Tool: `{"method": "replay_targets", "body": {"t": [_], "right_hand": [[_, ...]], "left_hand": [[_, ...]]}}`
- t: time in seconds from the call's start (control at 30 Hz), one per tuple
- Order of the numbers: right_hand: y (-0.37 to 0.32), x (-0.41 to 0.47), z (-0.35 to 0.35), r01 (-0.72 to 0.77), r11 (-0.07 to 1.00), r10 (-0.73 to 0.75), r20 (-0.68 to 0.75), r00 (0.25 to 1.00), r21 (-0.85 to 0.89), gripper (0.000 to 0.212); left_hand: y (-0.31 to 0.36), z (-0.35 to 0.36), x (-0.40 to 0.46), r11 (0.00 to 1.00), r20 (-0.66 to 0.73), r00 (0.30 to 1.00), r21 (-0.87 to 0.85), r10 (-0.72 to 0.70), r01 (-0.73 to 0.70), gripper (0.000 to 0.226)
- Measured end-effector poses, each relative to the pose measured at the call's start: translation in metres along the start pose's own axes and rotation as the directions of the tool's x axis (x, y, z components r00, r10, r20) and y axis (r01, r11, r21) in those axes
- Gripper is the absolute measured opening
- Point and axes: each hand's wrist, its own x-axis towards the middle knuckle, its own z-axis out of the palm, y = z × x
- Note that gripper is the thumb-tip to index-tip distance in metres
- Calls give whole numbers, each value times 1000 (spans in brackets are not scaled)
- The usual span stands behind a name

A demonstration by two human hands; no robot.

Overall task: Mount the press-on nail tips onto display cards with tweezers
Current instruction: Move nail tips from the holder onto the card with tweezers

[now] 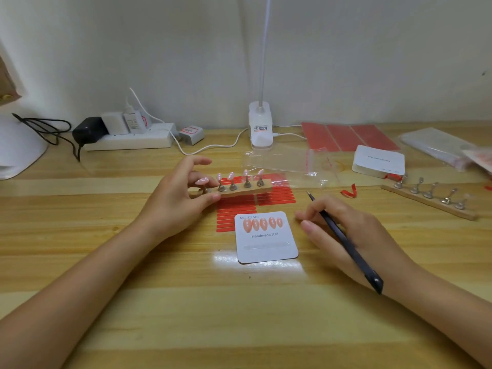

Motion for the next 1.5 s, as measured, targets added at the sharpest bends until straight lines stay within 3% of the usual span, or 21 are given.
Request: {"method": "replay_targets", "body": {"t": [0.2,0.37,0.47,0.77,1.07,1.27,1.37,1.5], "right_hand": [[2,0,3,94,987,-85,74,994,-132,7],[3,0,3,152,981,-145,68,987,-124,20],[5,-1,2,198,968,-188,73,979,-157,13],[3,0,2,234,959,-197,216,956,-162,22],[-1,-1,1,231,939,-222,64,973,-254,32],[-3,-1,2,244,932,-243,36,969,-268,39],[-2,-1,3,238,939,-250,-20,968,-248,34],[0,0,1,68,988,-77,-63,995,-137,15]], "left_hand": [[8,11,5,999,51,998,-37,-20,22,49],[13,20,7,999,88,996,-48,-14,18,47],[15,26,9,999,106,994,-31,11,-8,47],[13,31,7,1000,139,990,18,14,-17,54],[14,30,4,999,136,990,1,47,-48,47],[17,31,5,999,132,991,-9,34,-33,47],[20,26,5,999,132,991,-27,31,-28,50],[19,10,9,998,131,991,-51,-38,46,40]]}}
